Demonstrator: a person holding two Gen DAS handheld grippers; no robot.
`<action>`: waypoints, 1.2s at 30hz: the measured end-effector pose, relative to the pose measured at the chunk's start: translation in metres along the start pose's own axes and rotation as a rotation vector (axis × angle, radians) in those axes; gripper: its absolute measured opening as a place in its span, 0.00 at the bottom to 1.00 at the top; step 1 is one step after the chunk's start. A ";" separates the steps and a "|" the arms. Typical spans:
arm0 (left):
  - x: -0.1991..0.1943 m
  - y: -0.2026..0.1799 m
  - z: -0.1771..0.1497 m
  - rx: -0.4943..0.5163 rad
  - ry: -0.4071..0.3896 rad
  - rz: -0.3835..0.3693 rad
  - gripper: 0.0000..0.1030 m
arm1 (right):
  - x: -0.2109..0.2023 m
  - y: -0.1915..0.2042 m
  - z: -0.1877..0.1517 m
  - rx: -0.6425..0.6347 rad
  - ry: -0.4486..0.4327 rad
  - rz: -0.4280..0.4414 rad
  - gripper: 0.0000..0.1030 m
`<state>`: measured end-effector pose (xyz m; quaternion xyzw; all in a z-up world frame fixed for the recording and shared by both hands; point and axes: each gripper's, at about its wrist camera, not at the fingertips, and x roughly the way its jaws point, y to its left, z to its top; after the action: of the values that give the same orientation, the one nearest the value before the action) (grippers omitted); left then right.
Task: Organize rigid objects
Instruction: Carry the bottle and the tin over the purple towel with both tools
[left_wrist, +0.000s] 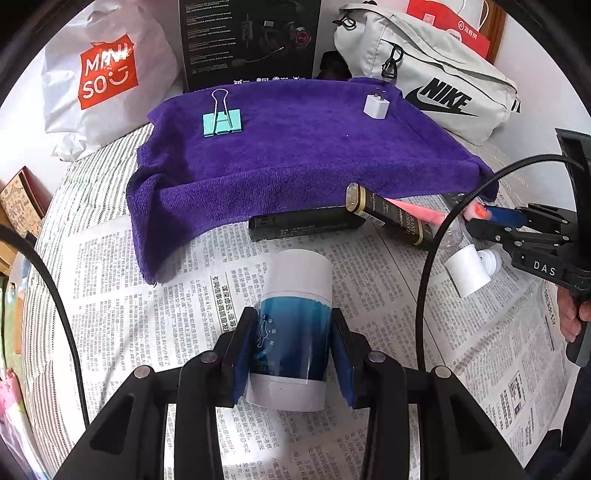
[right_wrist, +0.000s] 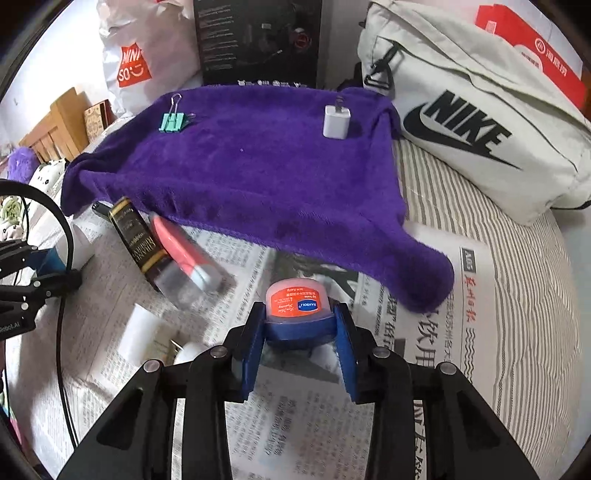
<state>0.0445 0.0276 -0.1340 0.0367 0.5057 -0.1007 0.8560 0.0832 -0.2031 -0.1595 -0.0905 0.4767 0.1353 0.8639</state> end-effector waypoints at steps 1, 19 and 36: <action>0.000 0.000 0.000 0.002 0.001 0.002 0.36 | 0.000 0.000 0.000 -0.002 -0.003 0.000 0.36; -0.009 0.006 -0.002 -0.036 -0.011 -0.029 0.34 | -0.009 -0.002 -0.002 -0.012 -0.027 0.023 0.36; -0.002 0.004 -0.004 -0.015 0.006 0.005 0.33 | -0.001 0.000 -0.010 -0.009 -0.009 0.033 0.36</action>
<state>0.0407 0.0329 -0.1343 0.0318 0.5089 -0.0945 0.8551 0.0750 -0.2064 -0.1639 -0.0859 0.4735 0.1518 0.8633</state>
